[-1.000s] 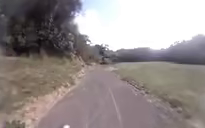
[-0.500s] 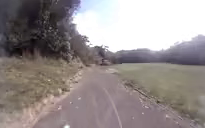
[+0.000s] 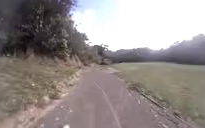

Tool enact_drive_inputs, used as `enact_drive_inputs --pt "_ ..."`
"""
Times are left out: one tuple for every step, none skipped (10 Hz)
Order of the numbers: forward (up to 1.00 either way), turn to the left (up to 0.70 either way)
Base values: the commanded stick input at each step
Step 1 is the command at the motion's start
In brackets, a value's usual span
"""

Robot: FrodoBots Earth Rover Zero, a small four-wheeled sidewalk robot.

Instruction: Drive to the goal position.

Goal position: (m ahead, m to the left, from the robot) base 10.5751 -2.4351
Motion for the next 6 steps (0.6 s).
enact_drive_inputs --pt "1.0 0.04" --pt "1.0 0.03" --pt "1.0 0.03" --pt "1.0 0.03" --pt "1.0 0.03" --pt "1.0 0.09"
